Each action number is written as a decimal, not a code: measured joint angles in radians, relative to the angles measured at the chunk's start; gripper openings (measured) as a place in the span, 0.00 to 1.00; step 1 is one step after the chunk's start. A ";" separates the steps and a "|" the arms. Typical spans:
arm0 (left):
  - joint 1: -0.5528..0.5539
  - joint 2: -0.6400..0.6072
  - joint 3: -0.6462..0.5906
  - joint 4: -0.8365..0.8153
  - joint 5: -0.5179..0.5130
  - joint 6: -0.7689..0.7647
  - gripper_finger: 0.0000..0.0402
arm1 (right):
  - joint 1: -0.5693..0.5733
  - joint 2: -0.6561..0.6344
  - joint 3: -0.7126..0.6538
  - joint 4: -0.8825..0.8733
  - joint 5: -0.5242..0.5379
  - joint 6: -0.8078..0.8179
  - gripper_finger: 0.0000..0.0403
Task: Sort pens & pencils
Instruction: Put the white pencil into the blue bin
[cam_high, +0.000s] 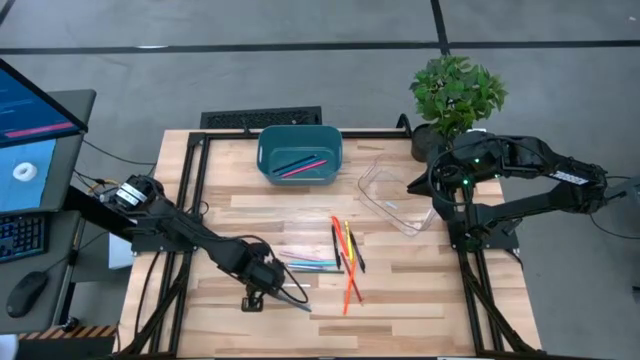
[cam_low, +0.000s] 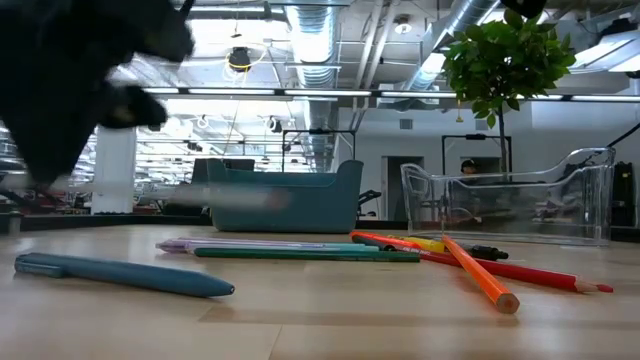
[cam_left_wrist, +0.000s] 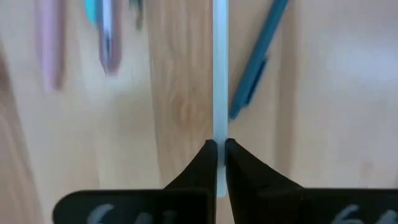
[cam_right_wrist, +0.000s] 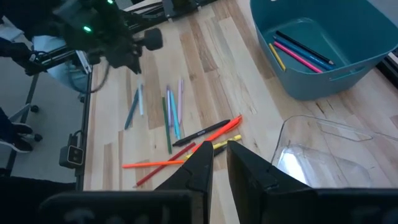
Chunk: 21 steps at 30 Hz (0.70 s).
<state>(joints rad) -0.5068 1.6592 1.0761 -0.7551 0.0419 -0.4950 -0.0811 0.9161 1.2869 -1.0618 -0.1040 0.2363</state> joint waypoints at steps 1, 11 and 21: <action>0.000 -0.001 0.032 -0.015 -0.002 0.000 0.01 | 0.000 0.000 0.000 0.000 0.000 0.000 0.17; 0.074 -0.003 0.353 -0.347 -0.129 0.113 0.01 | 0.000 0.000 0.000 0.000 0.000 -0.009 0.17; 0.375 -0.006 0.541 -0.474 -0.251 0.419 0.01 | 0.000 0.000 0.000 0.000 0.000 -0.035 0.17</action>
<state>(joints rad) -0.1314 1.6531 1.6169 -1.2293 -0.2096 -0.0756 -0.0811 0.9161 1.2869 -1.0615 -0.1040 0.2012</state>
